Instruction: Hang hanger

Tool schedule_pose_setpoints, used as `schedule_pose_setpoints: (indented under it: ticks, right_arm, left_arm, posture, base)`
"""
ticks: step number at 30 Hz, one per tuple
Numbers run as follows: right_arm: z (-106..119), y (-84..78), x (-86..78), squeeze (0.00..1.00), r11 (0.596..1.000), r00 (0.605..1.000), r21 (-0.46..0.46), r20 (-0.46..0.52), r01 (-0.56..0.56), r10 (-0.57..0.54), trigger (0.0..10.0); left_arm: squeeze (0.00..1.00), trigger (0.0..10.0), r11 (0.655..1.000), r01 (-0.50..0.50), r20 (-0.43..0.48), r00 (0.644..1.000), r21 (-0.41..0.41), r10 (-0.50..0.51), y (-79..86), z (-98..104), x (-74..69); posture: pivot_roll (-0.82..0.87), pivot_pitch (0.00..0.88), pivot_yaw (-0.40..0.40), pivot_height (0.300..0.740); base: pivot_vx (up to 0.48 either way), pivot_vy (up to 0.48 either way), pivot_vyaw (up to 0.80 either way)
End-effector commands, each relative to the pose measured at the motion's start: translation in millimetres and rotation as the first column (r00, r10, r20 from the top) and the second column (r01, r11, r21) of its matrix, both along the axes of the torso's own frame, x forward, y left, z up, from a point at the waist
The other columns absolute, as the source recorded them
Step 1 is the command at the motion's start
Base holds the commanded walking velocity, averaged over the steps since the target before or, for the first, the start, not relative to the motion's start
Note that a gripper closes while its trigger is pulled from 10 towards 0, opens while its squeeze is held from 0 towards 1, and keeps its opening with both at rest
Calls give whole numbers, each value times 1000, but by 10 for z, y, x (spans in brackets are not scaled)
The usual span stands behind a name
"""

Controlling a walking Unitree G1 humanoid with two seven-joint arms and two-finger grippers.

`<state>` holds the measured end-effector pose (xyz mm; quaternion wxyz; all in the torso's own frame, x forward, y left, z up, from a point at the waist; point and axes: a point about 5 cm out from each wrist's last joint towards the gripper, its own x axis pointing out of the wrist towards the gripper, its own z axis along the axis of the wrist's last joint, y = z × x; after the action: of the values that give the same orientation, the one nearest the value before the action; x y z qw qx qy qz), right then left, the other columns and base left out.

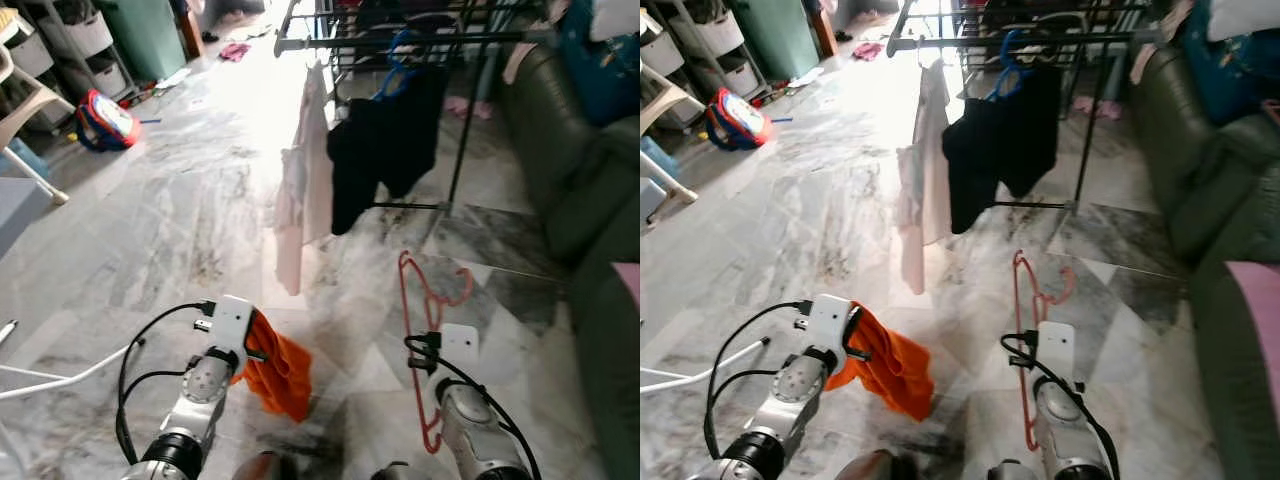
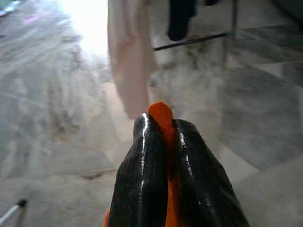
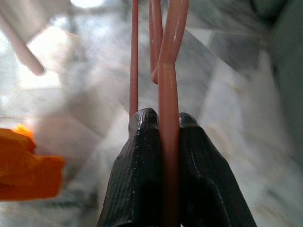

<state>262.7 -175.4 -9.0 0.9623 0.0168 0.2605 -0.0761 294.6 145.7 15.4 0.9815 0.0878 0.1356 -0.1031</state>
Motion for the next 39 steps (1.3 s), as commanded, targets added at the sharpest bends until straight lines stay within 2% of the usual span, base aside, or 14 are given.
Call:
schedule_pose_setpoints:
  ticks: [1, 5, 12, 28, 39]
  right_arm:
    - [-21, 114, -14, 0, 1000, 1000, 14, -17, -19, 19, 10000]
    - [-48, 166, -32, 0, 997, 999, 78, -35, -26, 29, 10000]
    - [-23, 212, -22, 0, 996, 999, 82, -21, -45, 47, 10000]
    - [-17, 209, -35, 0, 996, 999, 81, -17, -42, 43, 10000]
    - [-6, 256, -41, 0, 993, 997, 87, -4, -79, 79, 10000]
  left_arm:
    - [0, 10000, 1000, -14, -4, 1000, -6, 14, 96, 17, 11]
    - [0, 10000, 999, -13, -13, 1000, -37, 13, 99, 24, 25]
    - [0, 10000, 998, -4, -23, 1000, -66, 2, 94, 24, 26]
    - [0, 10000, 997, 11, -37, 999, -70, -14, 90, 5, 8]
    - [0, 10000, 998, 15, -43, 999, -67, -18, 82, -11, -8]
  posture:
    - [-83, 144, 67, 740]
    - [-86, 148, 70, 740]
    - [-91, 155, 68, 740]
    - [-94, 169, 74, 740]
    - [-94, 172, 69, 740]
  base:
    - [0, 0, 0]
    - [0, 0, 0]
    - [0, 0, -141]
    - [0, 307, -763]
    - [0, 346, 0]
